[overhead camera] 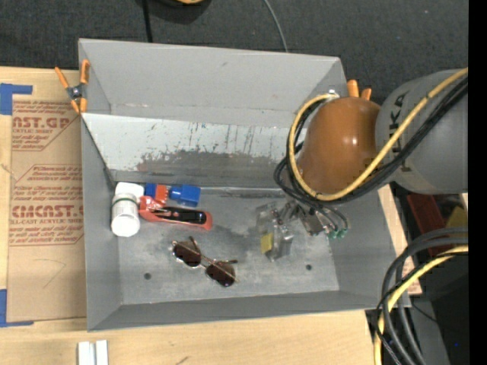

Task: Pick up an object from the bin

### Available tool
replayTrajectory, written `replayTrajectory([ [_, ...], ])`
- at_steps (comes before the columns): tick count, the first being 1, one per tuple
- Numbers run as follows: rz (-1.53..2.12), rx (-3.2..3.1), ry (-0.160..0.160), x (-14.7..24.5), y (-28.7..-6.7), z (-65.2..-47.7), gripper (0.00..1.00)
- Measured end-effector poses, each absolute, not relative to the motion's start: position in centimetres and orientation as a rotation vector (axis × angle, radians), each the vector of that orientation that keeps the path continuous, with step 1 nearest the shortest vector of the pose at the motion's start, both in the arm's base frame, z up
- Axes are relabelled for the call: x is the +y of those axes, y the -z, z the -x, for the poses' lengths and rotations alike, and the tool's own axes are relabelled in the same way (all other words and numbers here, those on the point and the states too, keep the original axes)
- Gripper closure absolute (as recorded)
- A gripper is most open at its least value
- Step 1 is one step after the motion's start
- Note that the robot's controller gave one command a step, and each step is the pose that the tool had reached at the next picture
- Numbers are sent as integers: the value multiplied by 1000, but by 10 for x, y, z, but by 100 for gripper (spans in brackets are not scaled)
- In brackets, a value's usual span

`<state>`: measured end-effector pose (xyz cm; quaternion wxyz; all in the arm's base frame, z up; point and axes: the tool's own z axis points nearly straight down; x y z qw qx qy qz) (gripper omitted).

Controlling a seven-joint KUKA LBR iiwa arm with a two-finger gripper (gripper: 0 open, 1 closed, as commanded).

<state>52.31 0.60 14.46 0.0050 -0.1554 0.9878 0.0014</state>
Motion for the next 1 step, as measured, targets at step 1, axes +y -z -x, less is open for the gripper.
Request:
replayTrajectory([
  [1,499,3088,-4,-1,-198,-529,100],
])
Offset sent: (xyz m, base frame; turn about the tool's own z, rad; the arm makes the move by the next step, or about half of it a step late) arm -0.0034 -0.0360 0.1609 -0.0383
